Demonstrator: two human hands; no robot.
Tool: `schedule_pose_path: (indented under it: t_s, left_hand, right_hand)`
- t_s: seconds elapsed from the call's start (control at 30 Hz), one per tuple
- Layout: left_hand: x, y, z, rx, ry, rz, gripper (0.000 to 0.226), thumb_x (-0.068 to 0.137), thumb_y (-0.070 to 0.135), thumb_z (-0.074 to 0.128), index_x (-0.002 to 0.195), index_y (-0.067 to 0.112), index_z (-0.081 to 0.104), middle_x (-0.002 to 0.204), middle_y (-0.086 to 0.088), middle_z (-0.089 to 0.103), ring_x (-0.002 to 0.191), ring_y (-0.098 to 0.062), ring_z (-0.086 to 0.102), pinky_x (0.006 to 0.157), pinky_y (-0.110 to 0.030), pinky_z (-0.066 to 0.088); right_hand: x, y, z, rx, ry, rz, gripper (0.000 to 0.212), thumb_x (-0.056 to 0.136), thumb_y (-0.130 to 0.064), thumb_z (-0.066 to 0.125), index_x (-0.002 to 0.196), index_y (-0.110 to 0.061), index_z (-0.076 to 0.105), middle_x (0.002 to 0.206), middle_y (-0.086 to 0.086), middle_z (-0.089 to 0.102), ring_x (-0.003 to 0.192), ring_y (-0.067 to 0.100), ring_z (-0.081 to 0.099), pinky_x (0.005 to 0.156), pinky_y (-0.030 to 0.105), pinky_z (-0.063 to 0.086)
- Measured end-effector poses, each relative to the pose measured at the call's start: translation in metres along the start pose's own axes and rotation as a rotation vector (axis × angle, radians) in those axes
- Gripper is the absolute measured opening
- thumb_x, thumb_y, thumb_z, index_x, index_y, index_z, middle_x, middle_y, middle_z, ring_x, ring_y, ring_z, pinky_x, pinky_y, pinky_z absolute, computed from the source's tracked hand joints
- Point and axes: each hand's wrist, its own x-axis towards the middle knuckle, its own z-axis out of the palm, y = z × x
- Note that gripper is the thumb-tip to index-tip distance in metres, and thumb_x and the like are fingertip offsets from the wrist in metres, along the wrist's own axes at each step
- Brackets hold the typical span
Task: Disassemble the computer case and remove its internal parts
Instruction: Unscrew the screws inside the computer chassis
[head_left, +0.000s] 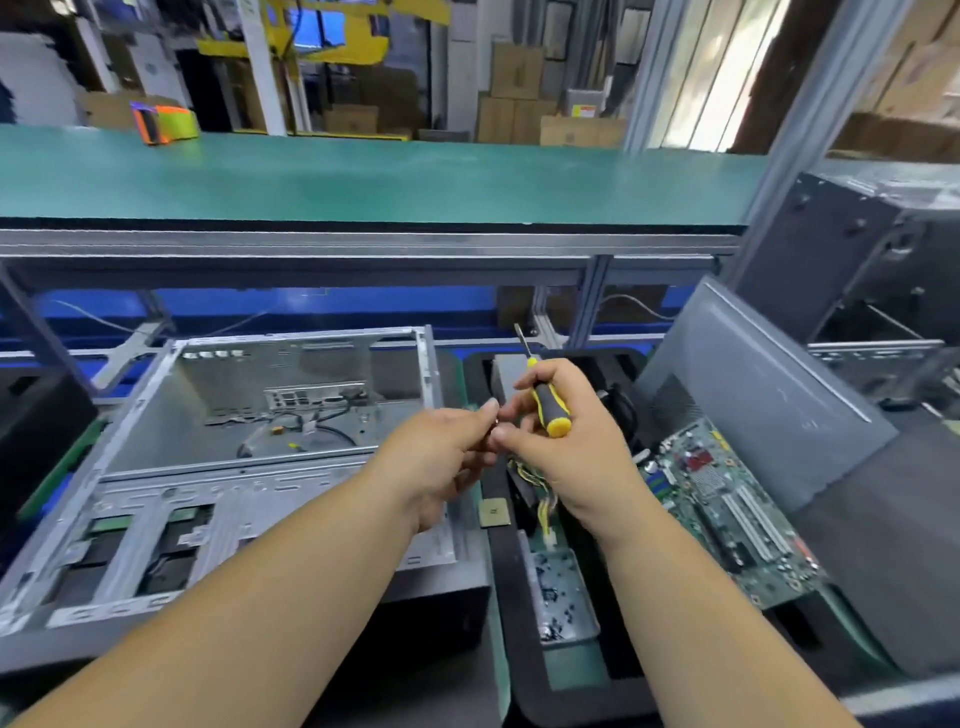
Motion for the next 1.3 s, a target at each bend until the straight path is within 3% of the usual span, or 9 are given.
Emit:
schedule_pose_path:
  t_s: [0.2, 0.3, 0.43, 0.53, 0.7, 0.87, 0.93, 1.1, 1.3]
  left_hand:
    - [0.01, -0.018, 0.038, 0.288, 0.083, 0.1, 0.035, 0.091, 0.038, 0.065, 0.064, 0.017, 0.07, 0.059, 0.002, 0.067, 0.053, -0.009, 0.057, 0.051, -0.016, 0.041]
    - [0.014, -0.024, 0.045, 0.578, 0.067, 0.166, 0.044, 0.093, 0.047, 0.059, 0.058, 0.024, 0.071, 0.059, 0.007, 0.067, 0.058, -0.006, 0.062, 0.059, -0.02, 0.046]
    - [0.019, -0.032, 0.048, 0.977, 0.13, 0.302, 0.03, 0.096, 0.048, 0.05, 0.086, 0.03, 0.072, 0.082, 0.011, 0.069, 0.083, -0.009, 0.062, 0.079, -0.033, 0.052]
    - [0.019, -0.03, 0.042, 0.971, 0.169, 0.4, 0.019, 0.096, 0.042, 0.053, 0.097, 0.035, 0.071, 0.092, 0.019, 0.067, 0.09, -0.004, 0.06, 0.082, -0.03, 0.049]
    - [0.011, -0.025, 0.029, 0.863, 0.206, 0.41, 0.017, 0.096, 0.038, 0.055, 0.1, 0.035, 0.071, 0.094, 0.021, 0.067, 0.089, 0.001, 0.06, 0.079, -0.023, 0.046]
    - [-0.009, -0.022, 0.007, 0.791, 0.252, 0.432, 0.017, 0.096, 0.033, 0.057, 0.103, 0.034, 0.072, 0.093, 0.021, 0.066, 0.085, 0.007, 0.058, 0.073, -0.015, 0.044]
    - [-0.019, -0.021, -0.009, 0.75, 0.285, 0.402, 0.017, 0.096, 0.03, 0.058, 0.102, 0.033, 0.073, 0.088, 0.022, 0.068, 0.083, 0.0, 0.06, 0.075, -0.02, 0.047]
    - [-0.048, -0.021, -0.06, 0.735, 0.416, 0.313, 0.013, 0.094, 0.029, 0.062, 0.094, 0.031, 0.074, 0.084, 0.011, 0.068, 0.078, -0.014, 0.062, 0.072, -0.029, 0.051]
    - [-0.085, -0.018, -0.117, 0.831, 0.545, 0.309, 0.013, 0.094, 0.029, 0.062, 0.098, 0.03, 0.074, 0.082, 0.017, 0.062, 0.069, 0.004, 0.057, 0.06, -0.016, 0.046]
  right_hand:
    - [-0.015, 0.011, -0.04, -0.261, 0.039, -0.007, 0.038, 0.076, -0.011, 0.071, 0.104, -0.031, 0.054, 0.082, -0.009, 0.063, 0.07, 0.014, 0.058, 0.069, 0.036, 0.059]
    - [-0.022, 0.019, -0.053, -0.301, 0.034, -0.026, 0.036, 0.077, -0.01, 0.067, 0.103, -0.031, 0.053, 0.082, -0.009, 0.062, 0.07, 0.017, 0.059, 0.065, 0.029, 0.055]
    - [-0.028, 0.036, -0.072, -0.416, 0.032, 0.025, 0.038, 0.078, -0.008, 0.065, 0.103, -0.033, 0.05, 0.082, -0.009, 0.062, 0.067, 0.014, 0.058, 0.064, 0.032, 0.054]
    - [-0.033, 0.055, -0.085, -0.533, -0.014, 0.136, 0.038, 0.081, -0.011, 0.066, 0.101, -0.037, 0.048, 0.082, -0.011, 0.063, 0.065, 0.011, 0.062, 0.063, 0.04, 0.056]
    - [-0.039, 0.077, -0.098, -0.576, -0.002, 0.189, 0.027, 0.087, -0.025, 0.064, 0.103, -0.04, 0.049, 0.081, -0.011, 0.064, 0.051, 0.003, 0.05, 0.051, 0.028, 0.044]
    - [-0.023, 0.062, -0.089, -0.432, 0.077, 0.186, 0.023, 0.085, -0.04, 0.063, 0.107, -0.038, 0.054, 0.083, -0.005, 0.068, 0.068, 0.018, 0.063, 0.064, 0.036, 0.053]
    - [-0.014, 0.049, -0.078, -0.338, 0.079, 0.149, 0.026, 0.083, -0.045, 0.061, 0.107, -0.037, 0.056, 0.079, -0.006, 0.07, 0.068, 0.014, 0.064, 0.063, 0.041, 0.051]
    - [0.005, 0.015, -0.021, -0.138, -0.004, 0.05, 0.034, 0.077, -0.057, 0.056, 0.102, -0.036, 0.062, 0.07, -0.003, 0.067, 0.061, 0.003, 0.057, 0.067, 0.032, 0.044]
    - [0.01, -0.007, 0.062, -0.07, -0.111, 0.026, 0.036, 0.077, -0.063, 0.051, 0.098, -0.038, 0.067, 0.062, -0.002, 0.061, 0.059, 0.007, 0.058, 0.065, 0.032, 0.042]
